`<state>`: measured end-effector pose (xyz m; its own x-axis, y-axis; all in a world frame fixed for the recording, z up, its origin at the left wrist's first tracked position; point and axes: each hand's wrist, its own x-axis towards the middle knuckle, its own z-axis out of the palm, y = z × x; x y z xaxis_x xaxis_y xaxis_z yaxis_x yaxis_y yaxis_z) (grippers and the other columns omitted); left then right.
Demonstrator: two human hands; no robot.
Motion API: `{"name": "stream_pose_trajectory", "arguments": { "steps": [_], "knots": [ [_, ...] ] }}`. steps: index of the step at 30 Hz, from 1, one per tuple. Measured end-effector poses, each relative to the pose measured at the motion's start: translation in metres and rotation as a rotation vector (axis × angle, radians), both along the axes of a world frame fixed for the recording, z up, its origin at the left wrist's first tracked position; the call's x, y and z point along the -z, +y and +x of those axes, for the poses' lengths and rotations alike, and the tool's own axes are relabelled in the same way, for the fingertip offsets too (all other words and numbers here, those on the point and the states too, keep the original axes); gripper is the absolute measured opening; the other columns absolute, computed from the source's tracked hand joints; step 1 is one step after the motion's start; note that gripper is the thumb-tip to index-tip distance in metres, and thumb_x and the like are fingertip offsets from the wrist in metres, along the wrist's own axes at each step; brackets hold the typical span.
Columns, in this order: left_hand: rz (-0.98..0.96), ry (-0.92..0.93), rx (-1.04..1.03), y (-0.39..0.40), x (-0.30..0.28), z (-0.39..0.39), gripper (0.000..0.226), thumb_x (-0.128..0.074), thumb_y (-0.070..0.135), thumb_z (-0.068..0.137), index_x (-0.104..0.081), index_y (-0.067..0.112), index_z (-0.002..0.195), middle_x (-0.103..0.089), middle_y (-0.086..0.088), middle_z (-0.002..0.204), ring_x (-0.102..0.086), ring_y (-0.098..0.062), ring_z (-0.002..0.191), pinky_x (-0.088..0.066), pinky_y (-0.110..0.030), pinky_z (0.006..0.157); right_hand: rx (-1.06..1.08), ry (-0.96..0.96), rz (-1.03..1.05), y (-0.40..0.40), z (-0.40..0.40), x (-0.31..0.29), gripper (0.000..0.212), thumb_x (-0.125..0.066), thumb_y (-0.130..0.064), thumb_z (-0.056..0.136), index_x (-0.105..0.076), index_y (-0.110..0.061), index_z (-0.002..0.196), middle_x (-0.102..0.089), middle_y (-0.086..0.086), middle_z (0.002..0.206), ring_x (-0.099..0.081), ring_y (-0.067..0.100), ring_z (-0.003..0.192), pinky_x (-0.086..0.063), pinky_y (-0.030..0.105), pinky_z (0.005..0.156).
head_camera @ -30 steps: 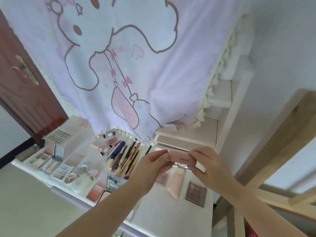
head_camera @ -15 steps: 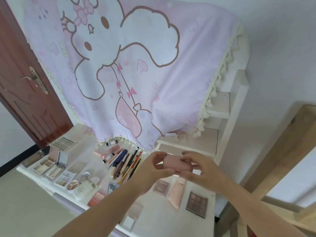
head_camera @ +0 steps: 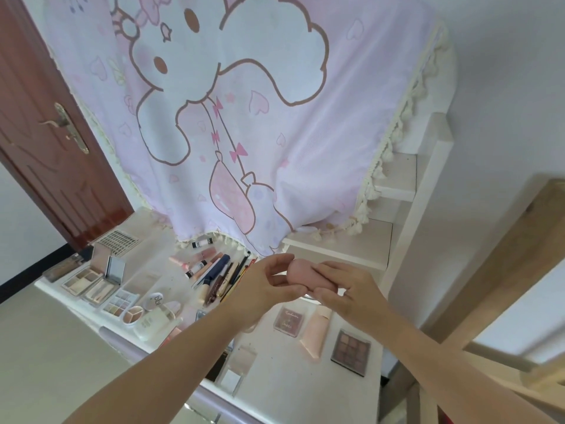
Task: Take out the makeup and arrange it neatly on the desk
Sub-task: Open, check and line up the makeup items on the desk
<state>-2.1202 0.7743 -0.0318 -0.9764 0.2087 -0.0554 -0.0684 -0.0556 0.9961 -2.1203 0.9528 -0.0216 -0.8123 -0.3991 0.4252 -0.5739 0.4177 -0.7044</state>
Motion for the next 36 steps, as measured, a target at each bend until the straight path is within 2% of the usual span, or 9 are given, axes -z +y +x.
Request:
{"name": "stream_pose_trajectory", "arguments": {
  "steps": [7, 11, 15, 18, 20, 24, 26, 29, 36],
  "knots": [
    [0.006, -0.004, -0.003, -0.003, 0.008, 0.003, 0.043, -0.061, -0.018, 0.073, -0.057, 0.018, 0.096, -0.068, 0.007, 0.090, -0.068, -0.002, 0.070, -0.051, -0.013, 0.060, -0.005, -0.046, -0.014, -0.009, 0.000, 0.009, 0.065, -0.041, -0.050, 0.067, -0.066, -0.005, 0.107, -0.063, 0.000, 0.093, -0.056, 0.011, 0.083, -0.039, 0.006, 0.073],
    [-0.011, -0.006, 0.025, -0.005, 0.015, 0.006, 0.048, -0.056, -0.022, 0.074, -0.057, 0.019, 0.100, -0.072, 0.016, 0.084, -0.068, -0.002, 0.074, -0.052, -0.013, 0.065, 0.015, -0.208, -0.161, -0.009, -0.002, 0.012, 0.058, -0.045, -0.050, 0.065, -0.068, -0.015, 0.104, -0.065, -0.012, 0.086, -0.057, -0.007, 0.078, -0.043, 0.005, 0.071],
    [-0.063, -0.055, 0.056, -0.010, 0.027, 0.009, 0.052, -0.058, -0.021, 0.073, -0.056, 0.023, 0.101, -0.072, 0.018, 0.086, -0.067, 0.000, 0.079, -0.051, -0.012, 0.066, -0.089, -0.427, -0.222, -0.003, -0.007, 0.018, 0.026, -0.050, -0.033, 0.086, -0.068, -0.032, 0.105, -0.069, -0.016, 0.103, -0.062, 0.000, 0.099, -0.048, 0.011, 0.078],
    [-0.143, -0.124, 0.114, -0.017, 0.043, 0.013, 0.058, -0.062, -0.020, 0.071, -0.054, 0.030, 0.101, -0.071, 0.018, 0.089, -0.066, 0.002, 0.084, -0.051, -0.013, 0.067, -0.082, -0.574, -0.250, 0.000, -0.011, 0.035, 0.029, -0.040, -0.020, 0.095, -0.065, -0.035, 0.099, -0.069, -0.007, 0.106, -0.065, 0.008, 0.095, -0.053, 0.019, 0.068],
    [-0.220, -0.161, 0.166, -0.022, 0.056, 0.020, 0.061, -0.064, -0.017, 0.070, -0.054, 0.035, 0.099, -0.070, 0.020, 0.090, -0.066, 0.003, 0.087, -0.052, -0.013, 0.069, 0.015, -0.649, -0.234, -0.001, -0.010, 0.053, 0.026, -0.039, -0.022, 0.095, -0.060, -0.033, 0.086, -0.066, 0.003, 0.097, -0.065, 0.011, 0.081, -0.054, 0.022, 0.067],
    [-0.397, -0.218, 0.166, -0.028, 0.092, 0.038, 0.049, -0.065, -0.012, 0.072, -0.058, 0.018, 0.110, -0.066, 0.008, 0.098, -0.063, -0.006, 0.090, -0.053, -0.016, 0.076, 0.156, -0.737, -0.121, -0.005, -0.005, 0.103, 0.029, -0.033, -0.035, 0.096, -0.056, -0.029, 0.080, -0.054, -0.013, 0.075, -0.051, 0.000, 0.068, -0.040, 0.005, 0.065],
    [-0.506, -0.256, 0.139, -0.028, 0.110, 0.047, 0.045, -0.067, -0.007, 0.074, -0.057, 0.010, 0.114, -0.065, -0.002, 0.101, -0.061, -0.012, 0.090, -0.051, -0.014, 0.076, 0.213, -0.847, -0.063, -0.009, -0.002, 0.128, 0.030, -0.029, -0.043, 0.096, -0.054, -0.027, 0.090, -0.048, -0.012, 0.071, -0.044, 0.002, 0.065, -0.036, 0.008, 0.063],
    [-0.670, -0.270, 0.101, -0.030, 0.135, 0.059, 0.033, -0.064, -0.003, 0.078, -0.060, 0.001, 0.110, -0.065, -0.012, 0.103, -0.059, -0.014, 0.086, -0.048, -0.009, 0.071, 0.231, -0.942, -0.006, -0.022, 0.002, 0.153, 0.038, -0.029, -0.044, 0.096, -0.046, -0.028, 0.065, -0.044, -0.005, 0.056, -0.041, 0.007, 0.051, -0.033, 0.007, 0.042],
    [-0.991, -0.269, 0.003, -0.041, 0.167, 0.073, 0.024, -0.057, 0.005, 0.081, -0.060, 0.002, 0.105, -0.065, -0.013, 0.103, -0.062, -0.025, 0.088, -0.047, -0.028, 0.080, 0.153, -0.962, 0.099, -0.050, 0.001, 0.179, 0.041, -0.031, -0.036, 0.097, -0.048, -0.012, 0.069, -0.046, 0.004, 0.053, -0.041, 0.013, 0.045, -0.034, 0.021, 0.050]
  ]
}}
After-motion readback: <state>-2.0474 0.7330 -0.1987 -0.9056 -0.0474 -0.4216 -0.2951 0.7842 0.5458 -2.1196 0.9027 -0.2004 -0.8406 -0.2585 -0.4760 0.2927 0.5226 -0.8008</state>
